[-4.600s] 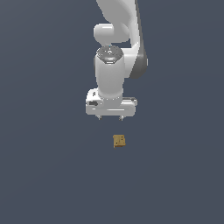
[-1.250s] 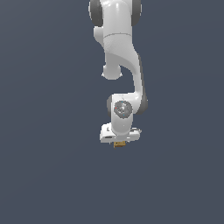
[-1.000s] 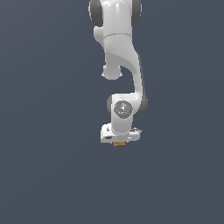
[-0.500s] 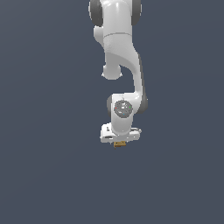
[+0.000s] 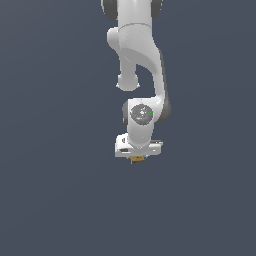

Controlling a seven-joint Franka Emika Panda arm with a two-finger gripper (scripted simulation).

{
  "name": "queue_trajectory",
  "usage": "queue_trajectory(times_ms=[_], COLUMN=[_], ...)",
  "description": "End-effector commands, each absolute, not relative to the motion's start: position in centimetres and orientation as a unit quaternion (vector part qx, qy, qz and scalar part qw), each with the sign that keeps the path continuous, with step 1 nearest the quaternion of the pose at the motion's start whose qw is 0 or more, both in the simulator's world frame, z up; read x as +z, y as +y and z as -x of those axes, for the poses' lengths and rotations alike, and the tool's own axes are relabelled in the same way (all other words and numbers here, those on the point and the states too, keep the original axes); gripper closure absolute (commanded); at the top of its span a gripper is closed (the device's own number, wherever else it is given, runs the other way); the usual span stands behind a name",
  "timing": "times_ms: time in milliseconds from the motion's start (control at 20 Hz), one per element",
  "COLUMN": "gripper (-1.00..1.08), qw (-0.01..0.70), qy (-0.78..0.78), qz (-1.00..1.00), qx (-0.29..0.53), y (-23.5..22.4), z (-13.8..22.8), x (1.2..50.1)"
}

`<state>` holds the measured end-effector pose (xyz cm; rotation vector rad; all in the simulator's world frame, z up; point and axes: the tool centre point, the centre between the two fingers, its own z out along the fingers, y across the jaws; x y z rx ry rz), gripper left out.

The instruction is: Pick up the object and move it to a goal position.

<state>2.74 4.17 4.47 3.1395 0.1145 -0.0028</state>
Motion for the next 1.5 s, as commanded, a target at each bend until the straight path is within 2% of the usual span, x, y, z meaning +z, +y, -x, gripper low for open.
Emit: queue_trajectory(times_ms=[0,900,1450], gripper=[1.08,1.08,1.08], qw=[0.0,0.0,0.0], qy=[0.037,0.036,0.037], qz=[-0.999,-0.999,-0.999], qx=[0.0,0.0,0.0], y=[4.3,5.3,5.7], z=[-2.3,3.1,4.5], x=[6.0,21.8,26.8])
